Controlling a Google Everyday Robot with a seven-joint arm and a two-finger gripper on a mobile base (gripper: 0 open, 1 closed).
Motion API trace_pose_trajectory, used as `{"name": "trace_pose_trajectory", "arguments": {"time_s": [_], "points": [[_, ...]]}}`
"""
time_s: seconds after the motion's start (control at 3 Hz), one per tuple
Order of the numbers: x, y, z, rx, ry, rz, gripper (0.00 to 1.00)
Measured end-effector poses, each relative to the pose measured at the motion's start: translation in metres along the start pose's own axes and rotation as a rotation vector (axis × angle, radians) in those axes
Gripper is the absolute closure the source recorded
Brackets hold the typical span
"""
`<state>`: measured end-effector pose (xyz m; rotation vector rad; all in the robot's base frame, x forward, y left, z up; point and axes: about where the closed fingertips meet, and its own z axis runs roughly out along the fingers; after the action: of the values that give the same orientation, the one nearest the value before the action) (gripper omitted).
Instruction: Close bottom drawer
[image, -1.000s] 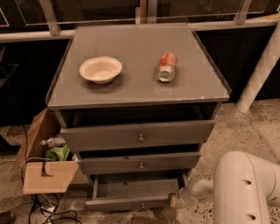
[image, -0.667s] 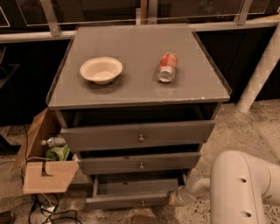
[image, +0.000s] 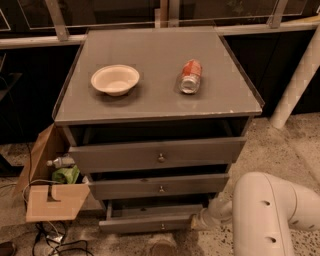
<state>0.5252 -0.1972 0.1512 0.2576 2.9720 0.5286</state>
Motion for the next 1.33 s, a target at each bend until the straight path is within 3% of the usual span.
{"name": "trace_pose_trajectory", "arguments": {"time_s": [1.33], "points": [[-0.022,0.013,0.020,-0.044,-0.025,0.002,1.00]]}}
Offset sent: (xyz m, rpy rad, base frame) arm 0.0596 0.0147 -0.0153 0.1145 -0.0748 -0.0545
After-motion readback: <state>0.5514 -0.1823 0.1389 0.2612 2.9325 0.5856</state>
